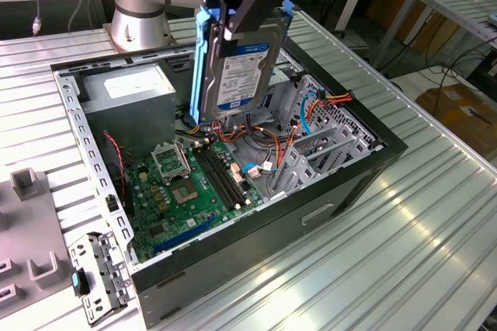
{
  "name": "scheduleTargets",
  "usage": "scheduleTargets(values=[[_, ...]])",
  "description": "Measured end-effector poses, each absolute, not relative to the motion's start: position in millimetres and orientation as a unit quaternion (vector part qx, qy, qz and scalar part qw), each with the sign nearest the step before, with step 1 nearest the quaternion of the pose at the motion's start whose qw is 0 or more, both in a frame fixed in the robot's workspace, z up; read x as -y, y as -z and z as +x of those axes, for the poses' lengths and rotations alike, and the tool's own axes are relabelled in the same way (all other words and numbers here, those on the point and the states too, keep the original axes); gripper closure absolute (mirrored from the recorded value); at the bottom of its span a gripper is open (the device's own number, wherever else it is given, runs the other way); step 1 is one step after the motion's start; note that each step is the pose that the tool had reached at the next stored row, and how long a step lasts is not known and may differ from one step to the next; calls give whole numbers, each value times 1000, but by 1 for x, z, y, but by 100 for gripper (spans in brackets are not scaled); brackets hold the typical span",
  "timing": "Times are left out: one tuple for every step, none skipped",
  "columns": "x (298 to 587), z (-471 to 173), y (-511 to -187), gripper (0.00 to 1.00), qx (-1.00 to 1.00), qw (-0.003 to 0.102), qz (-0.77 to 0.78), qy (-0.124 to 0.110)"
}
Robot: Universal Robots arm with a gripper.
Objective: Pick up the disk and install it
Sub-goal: 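Insert the disk into the insertion slot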
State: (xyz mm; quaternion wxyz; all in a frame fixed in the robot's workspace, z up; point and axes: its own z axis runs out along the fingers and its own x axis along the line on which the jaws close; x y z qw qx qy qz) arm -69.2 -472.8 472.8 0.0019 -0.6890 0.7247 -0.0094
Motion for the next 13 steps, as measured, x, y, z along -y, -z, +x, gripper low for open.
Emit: scheduleTargets(values=[[473, -65, -473, 63, -725, 2, -689, 9], [473, -62, -473, 63, -725, 2, -689, 9], [473, -60, -473, 63, -725, 2, -689, 9], [473, -60, -473, 63, -725, 2, -689, 9], [473, -60, -473, 63, -725, 2, -689, 10], [473, -60, -473, 63, -725, 2, -689, 10], [473, -59, -473, 63, -725, 2, -689, 10], [473, -59, -473, 63, -725, 2, -689, 10], [473, -59, -473, 63, -725, 2, -689, 10], [473, -59, -473, 63, -725, 2, -689, 10], [474, -59, -473, 63, -725, 2, -689, 10], [474, -59, -473, 63, -725, 2, -689, 10], [478, -59, -473, 63, -725, 2, -689, 10]])
